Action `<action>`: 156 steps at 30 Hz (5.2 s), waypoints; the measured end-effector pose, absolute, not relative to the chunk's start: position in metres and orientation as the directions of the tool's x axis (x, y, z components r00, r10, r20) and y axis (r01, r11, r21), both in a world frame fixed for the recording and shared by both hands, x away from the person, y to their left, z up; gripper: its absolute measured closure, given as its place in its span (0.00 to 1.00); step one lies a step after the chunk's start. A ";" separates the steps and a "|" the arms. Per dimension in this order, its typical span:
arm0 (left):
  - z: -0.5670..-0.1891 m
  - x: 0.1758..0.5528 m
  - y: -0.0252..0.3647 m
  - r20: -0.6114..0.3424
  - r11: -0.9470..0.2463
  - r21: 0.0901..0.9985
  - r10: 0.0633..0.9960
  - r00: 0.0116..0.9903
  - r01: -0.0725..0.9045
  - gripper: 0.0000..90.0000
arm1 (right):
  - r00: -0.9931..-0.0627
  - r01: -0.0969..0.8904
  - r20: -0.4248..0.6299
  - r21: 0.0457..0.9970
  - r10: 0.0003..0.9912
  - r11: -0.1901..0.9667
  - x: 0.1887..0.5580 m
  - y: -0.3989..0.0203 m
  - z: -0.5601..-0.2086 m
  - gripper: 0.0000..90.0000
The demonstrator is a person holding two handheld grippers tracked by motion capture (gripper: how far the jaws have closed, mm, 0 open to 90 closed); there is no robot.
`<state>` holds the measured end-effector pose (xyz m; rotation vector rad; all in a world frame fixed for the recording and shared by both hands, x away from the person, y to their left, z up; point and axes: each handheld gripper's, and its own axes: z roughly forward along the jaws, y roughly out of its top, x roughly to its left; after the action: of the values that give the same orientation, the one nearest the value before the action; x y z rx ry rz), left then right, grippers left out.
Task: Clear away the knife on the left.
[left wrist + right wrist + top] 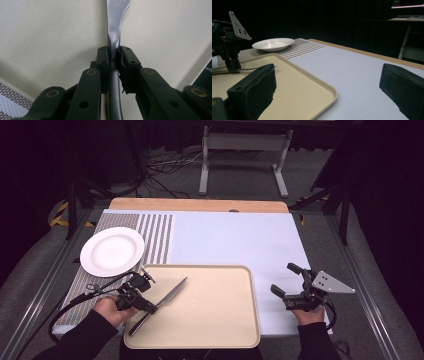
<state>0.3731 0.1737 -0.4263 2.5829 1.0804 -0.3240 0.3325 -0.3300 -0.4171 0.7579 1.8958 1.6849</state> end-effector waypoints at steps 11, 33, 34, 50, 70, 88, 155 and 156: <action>-0.426 0.374 0.174 -0.324 -0.677 0.211 0.632 0.703 0.705 0.86 | -0.725 0.086 0.007 0.993 0.689 0.080 0.333 -0.330 -0.417 0.02; -0.398 0.374 0.166 -0.214 -0.614 0.604 0.490 0.845 0.508 0.89 | -0.728 0.082 -0.001 0.993 0.685 0.089 0.333 -0.329 -0.418 0.02; -0.399 0.375 0.166 -0.215 -0.614 0.608 0.484 0.848 0.504 0.92 | -0.728 0.082 -0.001 0.993 0.686 0.089 0.333 -0.329 -0.418 0.02; -0.426 0.384 0.134 -0.215 -0.656 0.571 0.460 0.862 0.493 1.00 | -0.727 0.088 0.000 0.992 0.687 0.094 0.333 -0.330 -0.419 0.02; -0.442 0.390 0.126 -0.187 -0.692 0.530 0.468 0.864 0.490 1.00 | -0.730 0.098 0.007 0.991 0.684 0.095 0.335 -0.329 -0.420 0.02; -0.438 0.398 0.138 -0.095 -0.686 0.499 0.564 0.820 0.529 1.00 | -0.730 0.100 0.008 0.991 0.683 0.095 0.334 -0.329 -0.420 0.02; -0.379 0.376 0.213 -0.066 -0.488 0.788 0.540 0.839 0.376 0.02 | -0.730 0.101 0.011 0.991 0.684 0.091 0.334 -0.328 -0.420 0.02; -0.378 0.375 0.215 -0.063 -0.481 0.796 0.540 0.840 0.368 0.02 | -0.729 0.101 0.012 0.991 0.684 0.091 0.334 -0.329 -0.420 0.02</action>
<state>0.3746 0.2148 -0.3777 2.1278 0.6610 0.2449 0.3339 -0.3285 -0.4205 0.7690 1.9158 1.6799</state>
